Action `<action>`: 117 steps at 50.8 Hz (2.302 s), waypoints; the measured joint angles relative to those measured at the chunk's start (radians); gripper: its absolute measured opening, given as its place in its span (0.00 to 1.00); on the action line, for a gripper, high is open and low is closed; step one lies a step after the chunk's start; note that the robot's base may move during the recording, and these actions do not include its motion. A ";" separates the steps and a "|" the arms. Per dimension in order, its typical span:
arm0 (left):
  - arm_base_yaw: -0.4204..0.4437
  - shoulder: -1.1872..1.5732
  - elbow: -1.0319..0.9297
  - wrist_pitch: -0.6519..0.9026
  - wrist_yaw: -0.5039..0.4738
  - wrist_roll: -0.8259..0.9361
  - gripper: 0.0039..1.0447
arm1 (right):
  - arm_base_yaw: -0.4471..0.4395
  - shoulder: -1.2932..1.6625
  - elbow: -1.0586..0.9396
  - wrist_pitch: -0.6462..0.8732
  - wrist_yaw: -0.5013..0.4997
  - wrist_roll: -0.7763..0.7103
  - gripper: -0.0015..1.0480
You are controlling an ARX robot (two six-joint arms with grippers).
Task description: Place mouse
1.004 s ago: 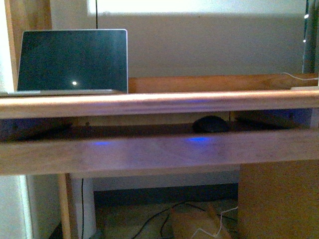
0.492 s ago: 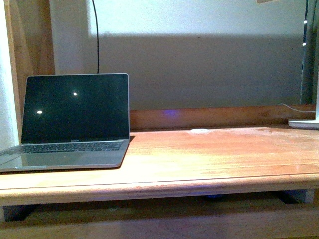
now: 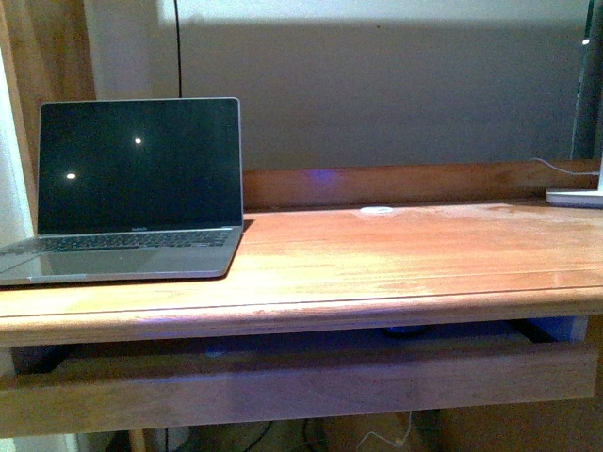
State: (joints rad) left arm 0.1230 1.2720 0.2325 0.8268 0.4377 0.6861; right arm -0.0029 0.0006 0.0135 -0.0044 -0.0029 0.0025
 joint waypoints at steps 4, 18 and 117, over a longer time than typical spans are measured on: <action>-0.020 0.211 0.073 0.140 0.025 0.198 0.93 | 0.000 0.000 0.000 0.000 0.000 0.000 0.93; -0.094 0.521 0.270 0.235 0.045 0.465 0.93 | 0.000 0.000 0.000 0.000 0.000 0.000 0.93; -0.128 -0.946 -0.131 -0.602 -0.438 -0.698 0.02 | 0.253 0.789 0.372 0.414 0.070 0.025 0.93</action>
State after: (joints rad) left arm -0.0051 0.3260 0.1013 0.2253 -0.0002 -0.0120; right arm 0.2504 0.7898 0.3855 0.4091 0.0673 0.0273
